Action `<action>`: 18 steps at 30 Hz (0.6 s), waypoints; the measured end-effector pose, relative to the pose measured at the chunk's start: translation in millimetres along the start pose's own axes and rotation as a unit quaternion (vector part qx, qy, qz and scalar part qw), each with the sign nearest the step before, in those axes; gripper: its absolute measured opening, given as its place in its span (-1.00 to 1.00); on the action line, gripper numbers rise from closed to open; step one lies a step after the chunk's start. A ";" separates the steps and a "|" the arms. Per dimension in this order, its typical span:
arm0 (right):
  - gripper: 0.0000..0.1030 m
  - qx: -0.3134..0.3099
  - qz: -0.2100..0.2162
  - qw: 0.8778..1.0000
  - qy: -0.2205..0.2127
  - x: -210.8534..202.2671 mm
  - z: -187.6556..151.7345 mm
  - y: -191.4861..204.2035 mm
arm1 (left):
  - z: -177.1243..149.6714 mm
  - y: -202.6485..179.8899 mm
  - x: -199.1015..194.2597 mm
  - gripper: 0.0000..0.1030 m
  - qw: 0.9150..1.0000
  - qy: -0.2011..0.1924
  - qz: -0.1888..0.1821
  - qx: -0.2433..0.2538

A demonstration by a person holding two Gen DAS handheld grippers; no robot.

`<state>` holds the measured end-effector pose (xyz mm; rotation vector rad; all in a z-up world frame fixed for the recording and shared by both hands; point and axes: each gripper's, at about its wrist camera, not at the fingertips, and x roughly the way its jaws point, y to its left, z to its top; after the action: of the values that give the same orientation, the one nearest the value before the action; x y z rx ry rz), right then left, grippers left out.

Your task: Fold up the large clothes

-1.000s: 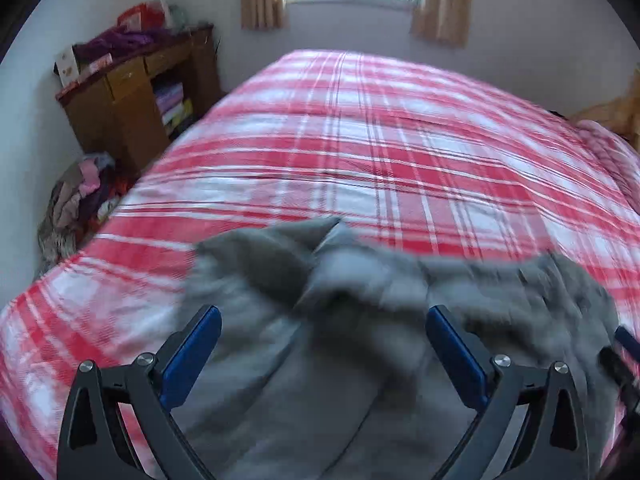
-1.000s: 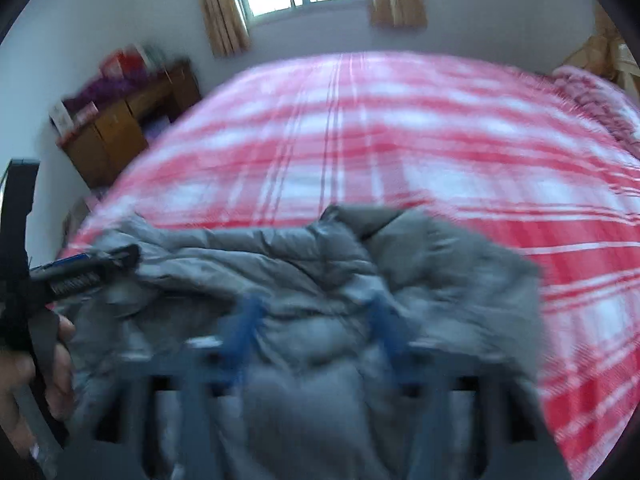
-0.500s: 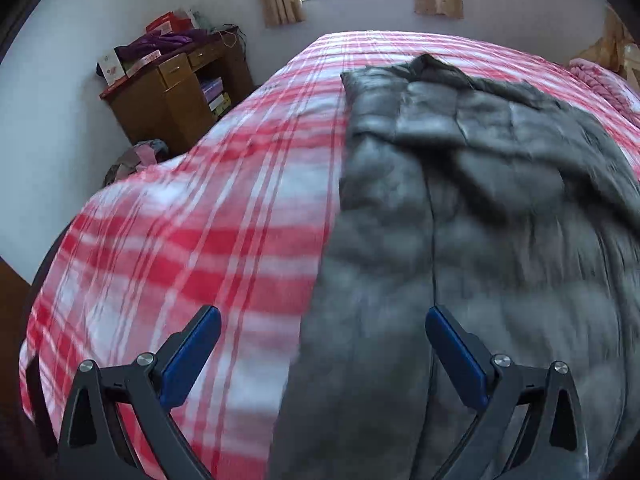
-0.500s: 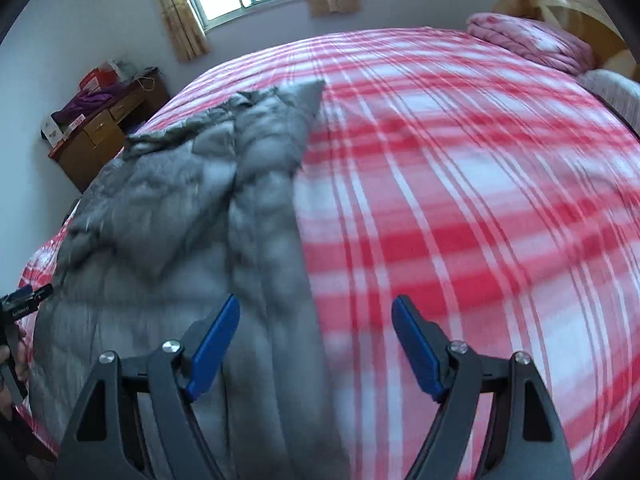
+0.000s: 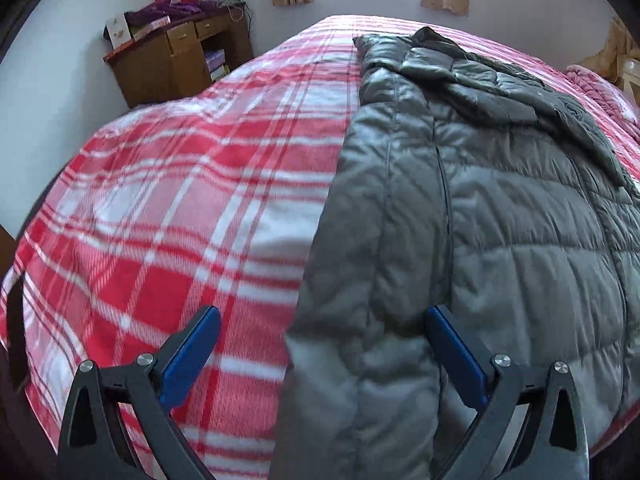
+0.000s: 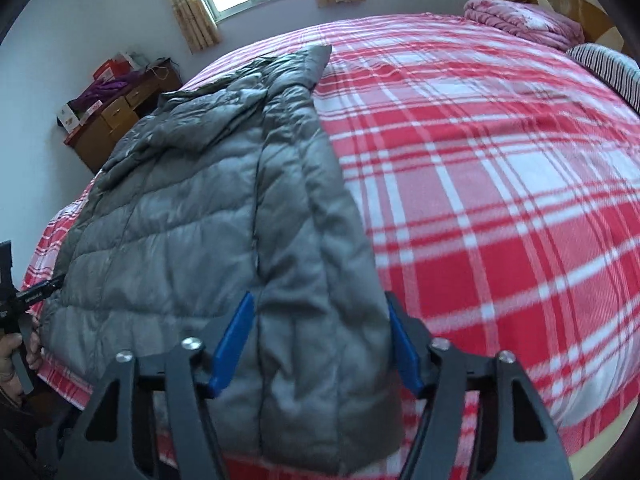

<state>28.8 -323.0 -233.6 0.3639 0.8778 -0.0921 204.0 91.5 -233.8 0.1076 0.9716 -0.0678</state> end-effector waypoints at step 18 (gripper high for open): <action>-0.82 0.005 0.120 0.986 -0.113 -121.4 6.4 17.0 | 16.5 24.4 -180.7 -0.92 0.970 -0.167 -0.177 0.009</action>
<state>-40.2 -317.8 -132.2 0.4568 0.6045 0.0835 118.5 115.4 -73.8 -0.0612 0.6447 -0.4117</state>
